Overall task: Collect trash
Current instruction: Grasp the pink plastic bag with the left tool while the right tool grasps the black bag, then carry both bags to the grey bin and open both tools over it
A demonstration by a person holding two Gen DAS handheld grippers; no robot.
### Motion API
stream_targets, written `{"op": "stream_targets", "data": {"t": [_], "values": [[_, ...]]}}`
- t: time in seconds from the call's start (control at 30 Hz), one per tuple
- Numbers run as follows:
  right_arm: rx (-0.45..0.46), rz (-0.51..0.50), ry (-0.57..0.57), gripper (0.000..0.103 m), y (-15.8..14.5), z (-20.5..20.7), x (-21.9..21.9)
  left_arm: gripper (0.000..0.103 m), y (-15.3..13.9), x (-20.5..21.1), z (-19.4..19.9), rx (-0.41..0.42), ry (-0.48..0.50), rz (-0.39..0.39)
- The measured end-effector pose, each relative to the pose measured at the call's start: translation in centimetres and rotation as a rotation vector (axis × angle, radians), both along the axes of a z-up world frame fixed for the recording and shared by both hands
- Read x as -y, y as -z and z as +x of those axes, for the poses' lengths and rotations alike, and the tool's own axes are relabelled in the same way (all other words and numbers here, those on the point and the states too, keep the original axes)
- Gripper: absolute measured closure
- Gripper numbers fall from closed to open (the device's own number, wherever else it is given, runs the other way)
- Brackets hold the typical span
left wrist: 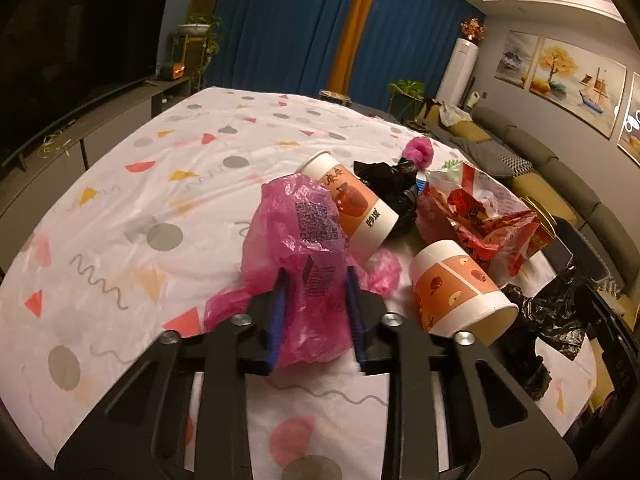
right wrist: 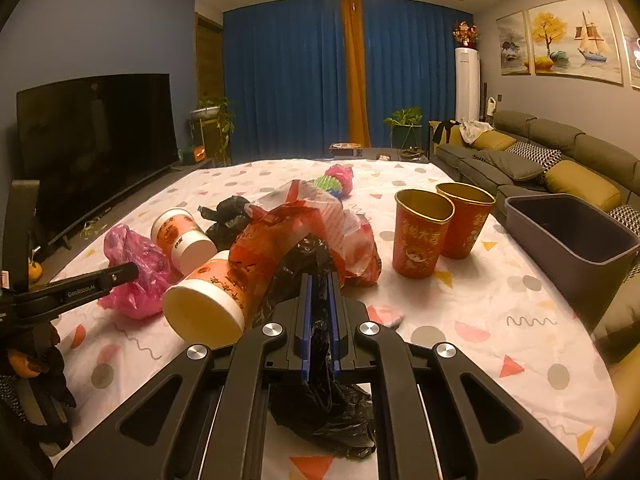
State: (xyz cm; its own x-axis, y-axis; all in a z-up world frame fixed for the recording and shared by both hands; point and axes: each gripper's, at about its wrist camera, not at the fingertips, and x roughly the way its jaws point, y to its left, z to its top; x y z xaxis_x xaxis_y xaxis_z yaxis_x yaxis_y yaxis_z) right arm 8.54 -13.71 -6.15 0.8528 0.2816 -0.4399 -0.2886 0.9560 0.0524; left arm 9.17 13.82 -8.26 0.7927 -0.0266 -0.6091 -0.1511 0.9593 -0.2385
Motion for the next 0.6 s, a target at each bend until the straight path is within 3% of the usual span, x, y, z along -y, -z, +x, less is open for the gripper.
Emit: {"op": "stream_targets", "data": {"t": [0.07, 0.13, 0.6], "values": [[0.007, 0.001, 0.002, 0.096, -0.2, -0.1, 0.2, 0.096, 0.0, 0.0, -0.1, 0.004, -0.002, 0.003], [0.012, 0.002, 0.002, 0.098, -0.3, -0.3, 0.4, 0.098, -0.3, 0.0, -0.5, 0.016, -0.009, 0.000], [0.064, 0.035, -0.002, 0.102, -1.8, -1.6, 2.1, 0.099, -4.5, 0.2, -5.5, 0.148, -0.054, 0.016]]}}
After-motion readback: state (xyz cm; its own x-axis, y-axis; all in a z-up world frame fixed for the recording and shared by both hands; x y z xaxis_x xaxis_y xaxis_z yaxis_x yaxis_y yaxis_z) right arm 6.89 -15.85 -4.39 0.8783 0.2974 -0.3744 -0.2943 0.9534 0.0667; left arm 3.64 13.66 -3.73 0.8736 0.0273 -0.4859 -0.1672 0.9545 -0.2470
